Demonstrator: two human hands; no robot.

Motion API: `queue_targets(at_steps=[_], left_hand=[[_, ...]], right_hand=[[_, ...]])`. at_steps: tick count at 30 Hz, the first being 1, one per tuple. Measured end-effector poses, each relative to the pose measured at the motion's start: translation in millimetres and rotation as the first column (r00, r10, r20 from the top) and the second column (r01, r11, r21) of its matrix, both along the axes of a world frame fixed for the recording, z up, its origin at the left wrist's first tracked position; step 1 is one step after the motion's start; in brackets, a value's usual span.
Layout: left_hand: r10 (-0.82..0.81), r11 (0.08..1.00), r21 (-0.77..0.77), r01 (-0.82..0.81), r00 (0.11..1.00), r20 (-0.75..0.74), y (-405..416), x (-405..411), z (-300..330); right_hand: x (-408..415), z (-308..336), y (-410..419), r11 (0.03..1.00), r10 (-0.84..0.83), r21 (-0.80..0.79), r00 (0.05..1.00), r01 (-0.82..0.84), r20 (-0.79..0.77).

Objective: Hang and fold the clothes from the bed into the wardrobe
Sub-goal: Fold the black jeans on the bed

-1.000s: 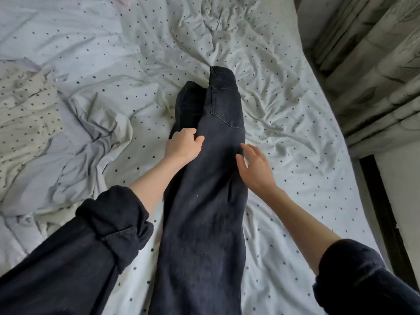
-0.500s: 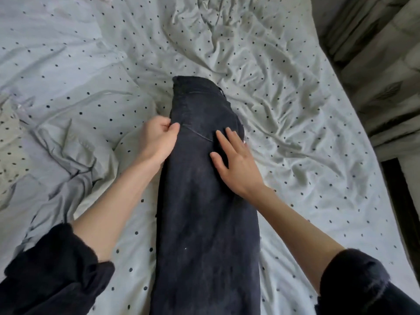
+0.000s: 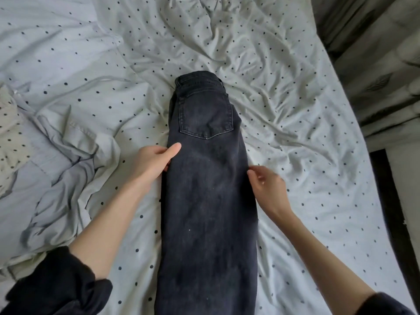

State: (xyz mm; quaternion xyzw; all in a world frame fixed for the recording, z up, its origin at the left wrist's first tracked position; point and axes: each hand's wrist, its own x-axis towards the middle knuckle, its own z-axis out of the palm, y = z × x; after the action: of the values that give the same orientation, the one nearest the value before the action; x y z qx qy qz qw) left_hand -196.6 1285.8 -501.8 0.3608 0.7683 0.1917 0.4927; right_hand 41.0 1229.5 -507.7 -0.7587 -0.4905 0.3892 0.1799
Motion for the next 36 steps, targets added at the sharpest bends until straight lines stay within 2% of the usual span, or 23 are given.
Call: queue_targets(at_steps=[4, 7, 10, 15, 19, 26, 32, 36], left_hand=[[-0.067, 0.998, -0.005, 0.067, 0.997, 0.025, -31, 5, 13], [-0.036, 0.999, 0.021, 0.035, 0.999, 0.01, -50, 4, 14], [0.017, 0.993, 0.12, -0.013, 0.999, -0.033, -60, 4, 6], [-0.014, 0.987, 0.16, 0.026, 0.997, -0.074, -118, 9, -2], [-0.026, 0.969, 0.238, 0.062, 0.988, -0.15, -195, 6, -4], [-0.037, 0.972, 0.223, 0.077, 0.983, -0.178, -314, 2, -6], [-0.003, 0.986, 0.164, 0.01, 0.999, -0.04, -404, -1, -19], [0.005, 0.998, 0.069, 0.001, 0.996, -0.095, -472, 2, -38]], right_hand=[[5, 9, -17, 0.971, -0.108, -0.233, 0.973, 0.058, -0.205], [10, 12, -21, 0.977, -0.127, -0.185, 0.984, 0.103, -0.128], [7, 16, -33, 0.99, -0.094, -0.102, 0.996, 0.093, 0.001], [-2, 14, -104, 0.977, 0.05, -0.213, 0.985, -0.013, 0.168], [-16, 2, -194, 0.978, -0.02, -0.203, 0.988, 0.051, 0.153], [-19, -29, -334, 0.945, -0.156, -0.276, 0.984, 0.174, 0.087], [-11, -39, -405, 0.928, 0.087, -0.366, 0.995, -0.066, 0.042], [-7, -44, -422, 0.953, 0.134, -0.277, 0.991, -0.126, 0.012]])
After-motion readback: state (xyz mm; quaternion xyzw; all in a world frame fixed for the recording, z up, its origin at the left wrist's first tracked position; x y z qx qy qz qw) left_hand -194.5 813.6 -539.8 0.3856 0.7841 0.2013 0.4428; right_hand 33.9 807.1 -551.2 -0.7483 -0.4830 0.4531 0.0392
